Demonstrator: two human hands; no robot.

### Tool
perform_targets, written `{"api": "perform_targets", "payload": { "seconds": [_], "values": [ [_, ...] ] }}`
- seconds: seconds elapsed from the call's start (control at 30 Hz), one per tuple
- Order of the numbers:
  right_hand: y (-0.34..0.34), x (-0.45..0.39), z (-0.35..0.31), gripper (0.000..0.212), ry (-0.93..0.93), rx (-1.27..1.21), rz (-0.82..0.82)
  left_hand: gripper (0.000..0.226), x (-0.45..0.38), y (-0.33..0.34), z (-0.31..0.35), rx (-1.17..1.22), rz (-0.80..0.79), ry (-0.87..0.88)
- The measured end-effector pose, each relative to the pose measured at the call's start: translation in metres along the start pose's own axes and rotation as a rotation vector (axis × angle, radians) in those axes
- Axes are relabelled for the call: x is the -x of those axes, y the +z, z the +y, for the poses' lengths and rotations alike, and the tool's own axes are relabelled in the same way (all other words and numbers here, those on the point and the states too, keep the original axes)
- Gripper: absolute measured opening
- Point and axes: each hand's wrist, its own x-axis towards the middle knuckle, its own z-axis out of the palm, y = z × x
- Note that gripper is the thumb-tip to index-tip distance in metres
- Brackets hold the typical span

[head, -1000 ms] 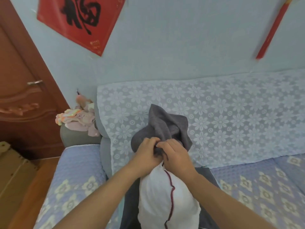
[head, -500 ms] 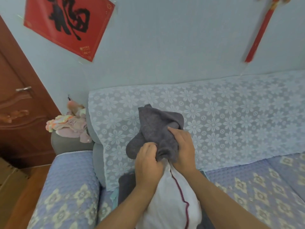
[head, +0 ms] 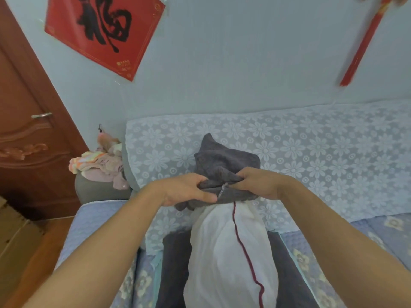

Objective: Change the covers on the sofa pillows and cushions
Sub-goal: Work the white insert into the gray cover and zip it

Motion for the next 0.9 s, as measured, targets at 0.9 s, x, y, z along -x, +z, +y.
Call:
{"api": "perform_targets", "payload": {
  "seconds": [0.9],
  "values": [
    [0.006, -0.002, -0.009, 0.026, -0.190, 0.093, 0.435, 0.016, -0.011, 0.037, 0.016, 0.104, 0.463, 0.152]
  ]
}}
